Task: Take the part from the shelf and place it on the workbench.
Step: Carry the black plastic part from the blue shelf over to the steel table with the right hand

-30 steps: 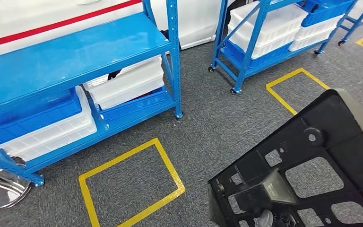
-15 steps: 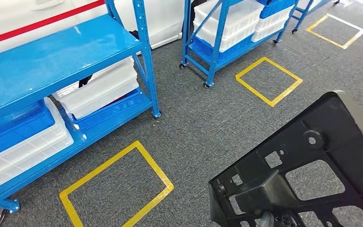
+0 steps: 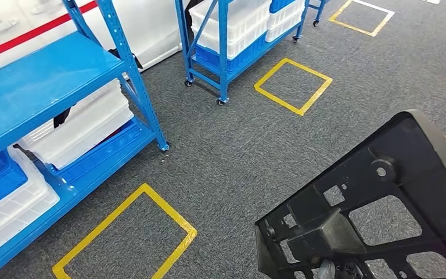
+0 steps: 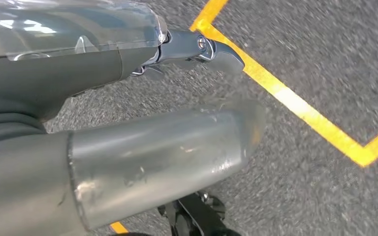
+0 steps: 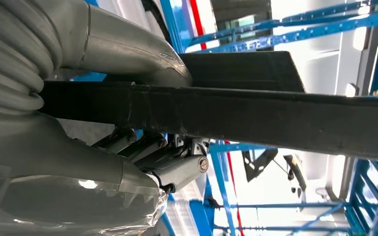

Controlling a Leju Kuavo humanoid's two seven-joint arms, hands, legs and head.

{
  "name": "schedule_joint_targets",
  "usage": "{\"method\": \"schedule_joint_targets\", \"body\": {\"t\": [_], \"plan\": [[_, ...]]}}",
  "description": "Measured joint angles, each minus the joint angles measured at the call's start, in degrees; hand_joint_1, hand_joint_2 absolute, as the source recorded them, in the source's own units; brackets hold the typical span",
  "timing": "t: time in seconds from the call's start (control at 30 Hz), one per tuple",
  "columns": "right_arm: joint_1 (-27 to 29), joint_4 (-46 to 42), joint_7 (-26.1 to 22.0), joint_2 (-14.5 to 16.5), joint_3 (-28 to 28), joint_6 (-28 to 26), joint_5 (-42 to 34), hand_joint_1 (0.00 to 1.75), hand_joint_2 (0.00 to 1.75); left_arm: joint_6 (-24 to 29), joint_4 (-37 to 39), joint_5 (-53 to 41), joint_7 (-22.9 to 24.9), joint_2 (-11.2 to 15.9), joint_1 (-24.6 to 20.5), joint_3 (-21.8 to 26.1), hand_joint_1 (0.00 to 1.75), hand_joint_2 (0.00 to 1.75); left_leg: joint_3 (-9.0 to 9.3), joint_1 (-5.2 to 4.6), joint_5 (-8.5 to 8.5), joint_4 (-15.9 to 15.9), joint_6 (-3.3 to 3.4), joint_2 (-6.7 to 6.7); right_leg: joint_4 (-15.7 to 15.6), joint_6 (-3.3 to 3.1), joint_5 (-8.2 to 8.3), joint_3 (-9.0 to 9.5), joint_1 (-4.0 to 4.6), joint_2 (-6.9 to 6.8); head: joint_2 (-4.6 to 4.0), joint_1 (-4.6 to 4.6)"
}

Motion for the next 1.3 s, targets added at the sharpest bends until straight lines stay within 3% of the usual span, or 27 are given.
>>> {"method": "schedule_joint_targets", "body": {"t": [0.03,0.1,0.17,0.23,0.3,0.37,0.43,0.47,0.5,0.53,0.6,0.67,0.73,0.77,0.83,0.9,0.93,0.97,1.0,1.03,1.1,1.13,1.2,1.23,1.27,1.3], "plan": [[0.0,0.0,0.0,0.0,0.0,0.0,0.0,1.75,1.75,0.0,0.1,0.1,0.1,0.1,0.0,0.0,0.00,0.00,1.56,0.04,2.22,-3.5,0.11,-0.49,0.2,0.05,-0.04,0.00,-0.02,0.79,0.00,-0.01],[0.0,0.0,0.1,0.0,0.0,0.0,0.0,1.75,1.75,0.0,0.2,0.2,0.2,0.5,-0.1,0.0,0.00,0.00,4.66,0.26,5.13,-10.7,0.47,-3.38,0.6,0.37,-0.08,-0.26,-0.01,2.31,-0.01,0.01],[-0.1,0.0,0.1,0.1,0.0,0.1,0.0,1.75,1.75,0.0,0.2,0.2,0.2,0.7,-0.1,0.1,0.00,0.00,5.67,0.24,5.50,-13.6,0.85,-5.32,0.9,1.07,0.15,-0.89,-0.14,3.75,-0.01,-0.04],[0.0,0.0,0.2,0.1,0.0,0.1,0.1,1.75,1.75,0.0,0.3,0.2,0.3,0.9,-0.2,0.1,0.00,0.00,5.73,0.16,5.77,-14.0,1.47,-4.21,0.9,1.87,0.49,-1.43,-0.34,4.83,-0.01,-0.08],[0.1,-0.1,0.2,0.1,0.0,0.2,0.1,1.75,1.75,0.0,0.3,0.2,0.2,0.9,-0.3,0.1,0.00,0.00,5.91,0.29,6.26,-14.5,2.35,-2.63,2.6,2.39,-0.70,-2.42,-0.19,2.53,-0.01,0.05],[0.0,-0.1,0.2,0.1,0.0,0.2,0.2,1.75,1.75,0.0,0.3,0.2,0.2,1.0,-0.2,0.1,0.00,0.00,5.92,0.18,6.48,-14.8,2.88,-0.86,8.3,2.86,-4.12,-5.16,-0.15,-1.22,-0.01,0.25],[-0.1,-0.1,0.2,0.1,0.0,0.3,0.2,1.75,1.75,0.0,0.4,0.2,0.2,1.0,0.0,0.1,0.00,0.00,5.84,-0.02,6.42,-14.8,3.00,1.00,14.8,3.32,-6.80,-8.24,-0.46,-2.48,-0.01,0.32],[-0.1,0.0,0.3,0.1,0.0,0.3,0.2,1.75,1.75,0.0,0.4,0.2,0.2,1.1,0.0,0.1,0.00,0.00,5.83,-0.07,6.36,-14.8,2.97,1.89,15.8,3.46,-6.73,-8.71,-0.59,-2.68,-0.01,0.33],[-0.1,0.0,0.3,0.1,0.0,0.3,0.2,1.75,1.75,0.0,0.4,0.2,0.2,1.1,0.0,0.1,0.00,0.00,5.87,-0.09,6.27,-14.8,2.89,2.71,14.9,3.52,-5.68,-8.09,-0.68,-2.92,0.00,0.33],[-0.1,0.0,0.3,0.1,0.0,0.3,0.2,1.75,1.75,0.0,0.4,0.2,0.2,1.1,-0.1,0.1,0.00,0.00,5.98,-0.10,6.15,-14.8,2.76,3.43,11.9,3.48,-3.93,-6.36,-0.71,-3.46,0.00,0.34],[-0.1,0.0,0.3,0.1,0.0,0.3,0.2,1.75,1.75,0.0,0.5,0.2,0.3,1.1,-0.3,0.1,0.00,0.00,6.39,-0.26,5.79,-14.7,2.30,4.63,4.4,3.00,-1.31,-2.10,-0.37,-6.22,0.00,0.33],[-0.2,-0.1,0.4,0.1,0.0,0.4,0.3,1.75,1.75,-0.1,0.5,0.2,0.3,1.1,-0.3,0.1,0.00,0.00,6.75,-0.53,5.41,-14.7,1.72,5.69,0.8,2.23,-0.86,-0.26,0.18,-7.83,0.00,0.22],[-0.2,-0.1,0.4,0.1,0.0,0.4,0.4,1.75,1.75,-0.1,0.6,0.3,0.4,1.1,-0.4,0.1,0.00,0.00,7.10,-0.60,5.14,-14.7,1.19,6.86,0.5,1.50,-0.77,-0.39,0.39,-6.57,0.00,0.16],[-0.1,-0.2,0.4,0.1,0.0,0.4,0.4,1.75,1.75,-0.1,0.6,0.3,0.5,1.1,-0.5,0.1,0.00,0.00,7.20,-0.48,4.78,-14.5,0.90,6.59,0.3,1.17,-0.60,-0.41,0.30,-5.90,-0.01,0.15],[-0.1,-0.2,0.4,0.1,0.0,0.4,0.4,1.75,1.75,-0.2,0.7,0.3,0.7,1.2,-0.6,0.1,0.00,0.00,5.96,-0.20,2.45,-11.3,0.47,3.88,-0.1,0.42,-0.20,-0.39,-0.01,-4.61,-0.01,-0.07],[-0.2,-0.2,0.5,0.1,0.1,0.5,0.5,1.75,1.75,-0.2,0.8,0.3,0.8,1.4,-0.4,0.1,0.00,0.00,2.57,-0.06,-1.34,-3.9,0.25,0.90,-0.1,0.02,-0.07,-0.52,-0.01,-3.18,0.00,-0.30],[-0.2,-0.2,0.5,0.1,0.1,0.5,0.5,1.75,1.75,-0.2,0.8,0.3,0.9,1.5,-0.2,0.1,0.00,0.00,0.83,-0.05,-2.56,-0.4,0.18,0.41,0.0,-0.04,-0.06,-0.57,0.04,-2.36,0.00,-0.32],[-0.2,-0.2,0.5,0.1,0.1,0.5,0.5,1.75,1.75,-0.2,0.8,0.4,0.9,1.5,-0.1,0.1,0.00,0.00,-0.26,-0.05,-2.72,1.6,0.15,0.20,0.1,-0.05,-0.05,-0.58,0.09,-1.52,0.00,-0.33],[-0.2,-0.2,0.5,0.1,0.1,0.5,0.5,1.75,1.75,-0.2,0.8,0.4,1.0,1.5,-0.1,0.2,0.00,0.00,-0.39,-0.04,-1.69,1.4,0.16,0.10,0.2,-0.04,-0.07,-0.57,0.11,-0.69,0.00,-0.33],[-0.2,-0.2,0.5,0.1,0.1,0.5,0.5,1.75,1.75,-0.2,0.8,0.4,1.0,1.5,-0.2,0.2,0.00,0.00,0.50,-0.01,0.29,-1.1,0.22,-0.08,0.3,0.00,-0.09,-0.53,0.10,0.14,0.00,-0.33],[-0.2,-0.2,0.5,0.1,0.1,0.5,0.5,1.75,1.75,-0.2,0.8,0.4,1.0,1.6,-0.3,0.2,0.00,0.00,3.59,0.15,4.27,-8.7,0.37,-1.85,0.6,0.26,-0.21,-0.52,0.12,1.71,0.00,-0.33],[-0.2,-0.2,0.5,0.1,0.1,0.5,0.5,1.75,1.75,-0.2,0.8,0.4,1.0,1.6,-0.4,0.2,0.00,0.00,4.73,0.23,5.27,-11.6,0.48,-2.88,0.8,0.52,-0.23,-0.65,0.13,2.45,0.00,-0.31],[-0.2,-0.2,0.6,0.1,0.1,0.5,0.5,1.75,1.75,-0.2,0.9,0.4,1.1,1.7,-0.4,0.2,0.00,0.00,5.42,0.11,5.38,-13.5,0.84,-3.75,0.9,1.22,-0.05,-1.05,0.06,3.67,-0.01,-0.28],[-0.1,-0.2,0.6,0.1,0.1,0.5,0.5,1.75,1.75,-0.2,0.9,0.4,1.1,1.7,-0.4,0.2,0.00,0.00,5.47,0.09,5.54,-13.7,1.23,-3.22,0.9,1.63,0.14,-1.27,-0.05,4.27,-0.01,-0.28],[0.0,-0.2,0.6,0.1,0.1,0.6,0.6,1.75,1.75,-0.2,0.9,0.4,1.1,1.7,-0.5,0.2,0.00,0.00,5.55,0.08,5.76,-13.9,1.68,-2.55,1.0,1.94,0.09,-1.46,-0.12,4.10,-0.01,-0.29],[0.0,-0.2,0.6,0.1,0.0,0.6,0.6,1.75,1.75,-0.2,1.0,0.4,1.1,1.8,-0.6,0.2,0.00,0.00,5.62,0.09,5.99,-14.2,2.14,-1.94,1.8,2.20,-0.49,-1.89,-0.06,3.06,0.00,-0.18]]}}
